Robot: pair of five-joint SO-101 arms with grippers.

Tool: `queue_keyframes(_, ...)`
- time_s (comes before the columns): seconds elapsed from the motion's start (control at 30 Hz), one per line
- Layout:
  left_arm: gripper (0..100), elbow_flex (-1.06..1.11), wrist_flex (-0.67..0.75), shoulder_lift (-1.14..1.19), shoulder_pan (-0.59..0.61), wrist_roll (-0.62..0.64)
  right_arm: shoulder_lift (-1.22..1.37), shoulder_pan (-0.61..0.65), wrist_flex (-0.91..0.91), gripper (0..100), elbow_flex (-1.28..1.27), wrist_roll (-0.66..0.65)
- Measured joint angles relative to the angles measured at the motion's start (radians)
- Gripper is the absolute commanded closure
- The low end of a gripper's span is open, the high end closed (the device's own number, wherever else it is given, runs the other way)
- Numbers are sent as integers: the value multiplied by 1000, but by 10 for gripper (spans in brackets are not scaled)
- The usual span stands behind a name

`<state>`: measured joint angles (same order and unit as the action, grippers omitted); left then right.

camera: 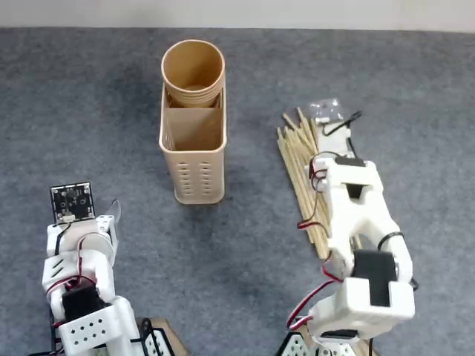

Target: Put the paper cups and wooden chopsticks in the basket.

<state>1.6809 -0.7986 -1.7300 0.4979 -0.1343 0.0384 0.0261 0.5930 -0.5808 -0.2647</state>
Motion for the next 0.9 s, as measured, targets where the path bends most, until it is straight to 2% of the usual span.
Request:
queue_keyframes(0.17,723,0,0,0,-5,0,-176,-6,12,821,-15,41)
queue_keyframes(0.37,723,0,0,0,-5,0,-330,-78,17,699,-64,44)
queue_keyframes(0.9,723,0,0,6,-5,0,-339,-12,17,698,-124,44)
